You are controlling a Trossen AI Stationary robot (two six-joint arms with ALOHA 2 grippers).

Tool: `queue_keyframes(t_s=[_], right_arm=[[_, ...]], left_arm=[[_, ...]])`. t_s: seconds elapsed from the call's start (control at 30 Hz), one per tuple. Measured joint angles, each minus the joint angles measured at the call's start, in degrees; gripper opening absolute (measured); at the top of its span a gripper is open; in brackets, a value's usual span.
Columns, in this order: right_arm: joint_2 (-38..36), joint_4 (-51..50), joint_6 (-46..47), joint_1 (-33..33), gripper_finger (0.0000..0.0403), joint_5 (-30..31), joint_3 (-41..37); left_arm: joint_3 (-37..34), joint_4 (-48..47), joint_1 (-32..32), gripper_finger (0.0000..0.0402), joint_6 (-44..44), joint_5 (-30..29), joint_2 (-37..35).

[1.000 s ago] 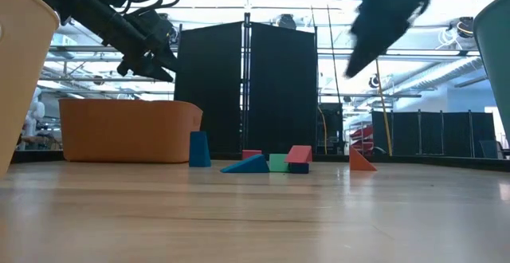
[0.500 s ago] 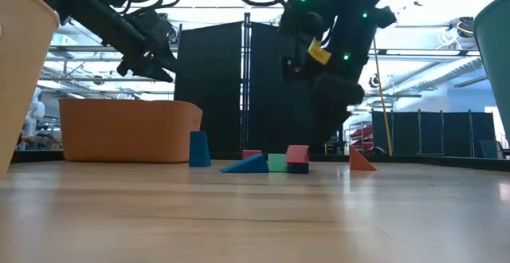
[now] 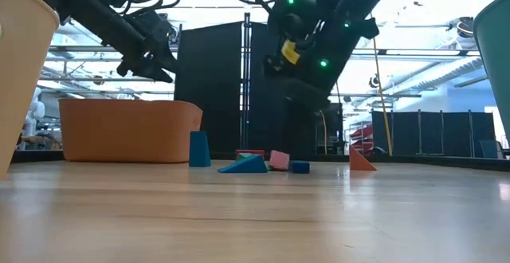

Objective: Sort blocks by size
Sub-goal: Put the blue rectangular block into the blue bin

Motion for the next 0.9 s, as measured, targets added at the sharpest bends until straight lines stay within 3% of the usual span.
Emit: queue_keyframes(t_s=[0.13,0.3,0.4,0.77,0.9], right_arm=[[0.00,-6.85,2.99,-0.05,0.0115,-1.79,1.49],[0.01,-9.72,20.96,-0.29,0.0135,-2.15,3.74],[0.00,-13.60,26.89,-0.42,0.0149,-2.09,5.52],[2.76,-12.75,29.97,2.02,0.0171,-2.65,5.59],[4.03,-13.69,30.08,2.40,0.0171,-5.51,5.59]], left_arm=[[0.00,-0.09,0.00,0.0239,0.25,0.19,0.00],[0.00,0.38,0.00,0.0239,0.20,0.19,0.00],[0.00,0.35,0.00,0.0239,0.20,0.19,0.00],[0.00,0.22,0.00,0.0239,0.15,0.29,0.00],[0.00,0.12,0.00,0.0239,-0.03,0.72,0.00]])
